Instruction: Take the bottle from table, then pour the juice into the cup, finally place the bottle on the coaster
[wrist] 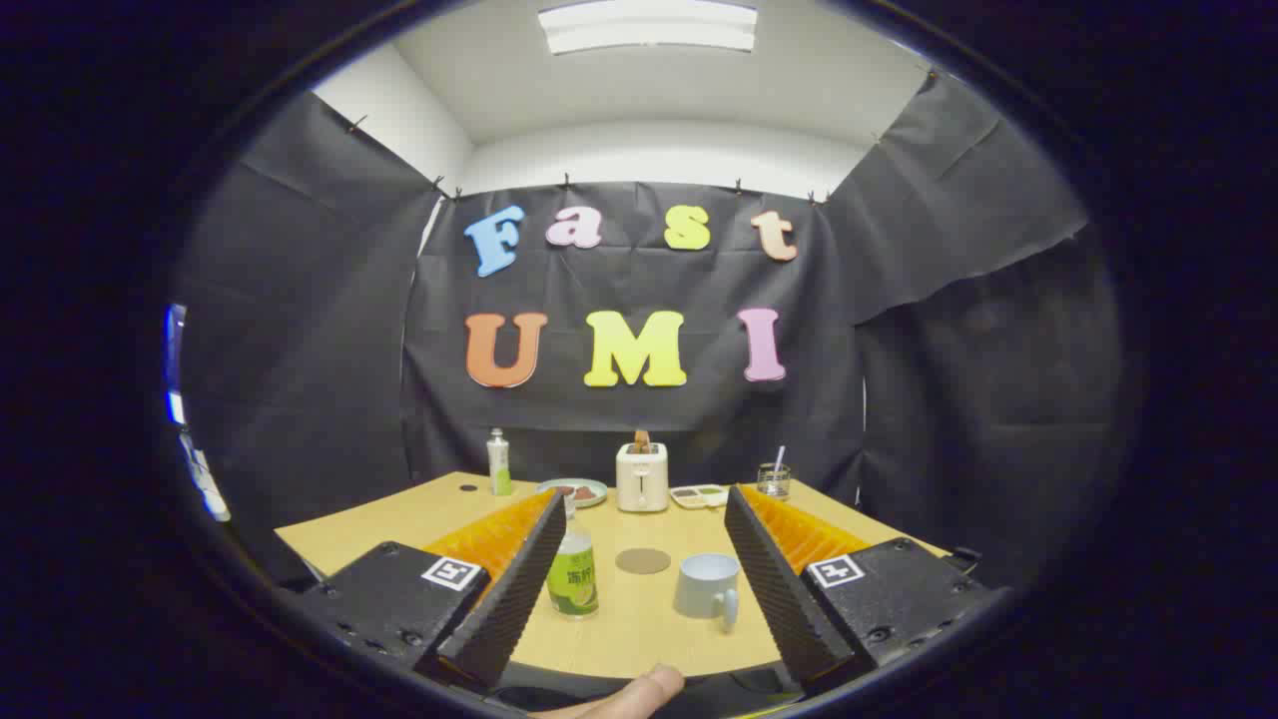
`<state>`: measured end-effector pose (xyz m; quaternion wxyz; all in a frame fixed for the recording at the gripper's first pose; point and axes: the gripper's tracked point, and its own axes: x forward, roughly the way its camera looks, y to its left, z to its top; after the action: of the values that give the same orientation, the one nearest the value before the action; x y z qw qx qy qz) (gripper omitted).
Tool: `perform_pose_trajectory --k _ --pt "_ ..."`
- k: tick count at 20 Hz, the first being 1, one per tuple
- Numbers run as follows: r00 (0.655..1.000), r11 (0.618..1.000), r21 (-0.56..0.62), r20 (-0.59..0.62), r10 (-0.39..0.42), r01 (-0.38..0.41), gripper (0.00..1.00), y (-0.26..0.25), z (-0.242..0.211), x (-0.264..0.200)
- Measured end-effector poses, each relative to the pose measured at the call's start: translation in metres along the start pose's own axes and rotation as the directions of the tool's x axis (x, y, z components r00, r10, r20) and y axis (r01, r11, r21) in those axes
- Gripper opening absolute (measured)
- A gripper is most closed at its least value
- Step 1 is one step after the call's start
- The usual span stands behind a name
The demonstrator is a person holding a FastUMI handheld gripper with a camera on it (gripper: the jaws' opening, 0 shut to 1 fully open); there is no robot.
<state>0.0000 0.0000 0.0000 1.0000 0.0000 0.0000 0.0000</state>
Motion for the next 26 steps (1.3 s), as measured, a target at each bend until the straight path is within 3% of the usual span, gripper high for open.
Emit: perform_pose_trajectory --k 7,20,26 --pt "1.000 0.998 0.061 -0.026 0.005 -0.003 1.00 -0.010 -0.018 0.015" --pt "1.000 1.000 0.031 -0.005 -0.001 0.001 1.00 -0.016 -0.025 0.022" --pt "0.998 0.999 0.047 -0.063 0.030 -0.027 1.00 -0.007 -0.046 0.037"
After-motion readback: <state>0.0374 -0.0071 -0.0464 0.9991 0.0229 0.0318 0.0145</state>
